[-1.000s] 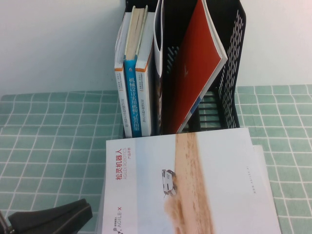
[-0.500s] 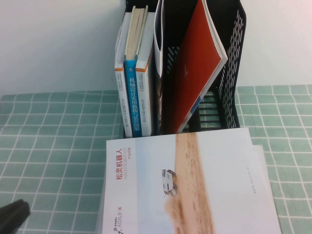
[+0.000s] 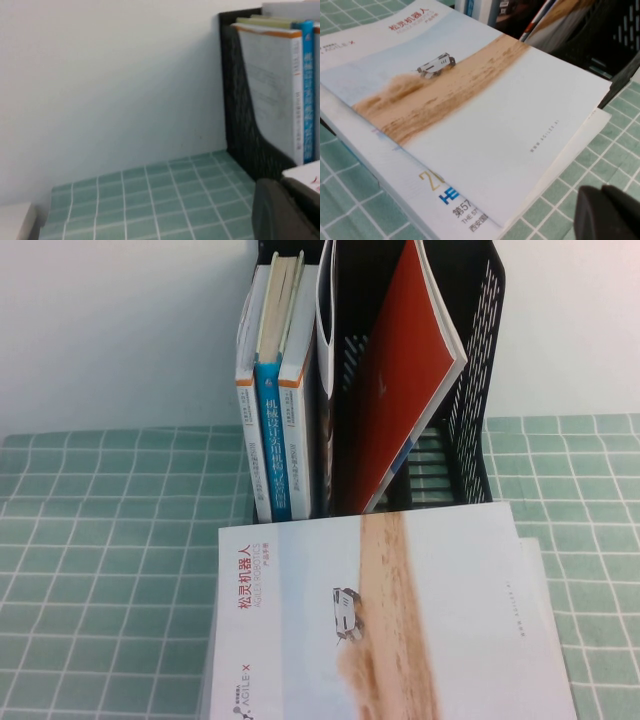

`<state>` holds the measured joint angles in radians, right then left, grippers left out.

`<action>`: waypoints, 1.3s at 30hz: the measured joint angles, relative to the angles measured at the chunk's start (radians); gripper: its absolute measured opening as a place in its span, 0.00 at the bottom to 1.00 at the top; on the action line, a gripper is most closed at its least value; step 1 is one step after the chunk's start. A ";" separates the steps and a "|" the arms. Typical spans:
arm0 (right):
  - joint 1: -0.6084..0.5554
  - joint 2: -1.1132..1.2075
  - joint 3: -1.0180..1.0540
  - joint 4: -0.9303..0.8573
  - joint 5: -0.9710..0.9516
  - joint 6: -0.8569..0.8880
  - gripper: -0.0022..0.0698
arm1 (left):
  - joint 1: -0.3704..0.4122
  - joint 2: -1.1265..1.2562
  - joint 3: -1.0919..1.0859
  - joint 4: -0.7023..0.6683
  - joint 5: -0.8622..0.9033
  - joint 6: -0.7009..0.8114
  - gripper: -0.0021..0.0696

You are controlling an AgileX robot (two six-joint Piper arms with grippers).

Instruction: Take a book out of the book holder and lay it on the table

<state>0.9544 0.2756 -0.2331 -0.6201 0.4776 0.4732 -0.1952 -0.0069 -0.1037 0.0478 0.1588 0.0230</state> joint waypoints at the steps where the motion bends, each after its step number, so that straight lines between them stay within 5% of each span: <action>1: 0.000 0.000 0.000 0.000 0.000 0.000 0.03 | 0.020 -0.002 0.033 -0.011 -0.011 0.002 0.03; 13: 0.000 0.000 0.001 0.002 0.002 0.000 0.03 | 0.129 -0.005 0.127 -0.048 0.173 -0.121 0.03; 39: 0.000 0.000 0.003 0.002 0.002 0.000 0.03 | 0.138 -0.005 0.127 -0.048 0.177 -0.135 0.03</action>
<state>0.9544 0.2756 -0.2301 -0.6185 0.4792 0.4732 -0.0568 -0.0116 0.0230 0.0000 0.3361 -0.1120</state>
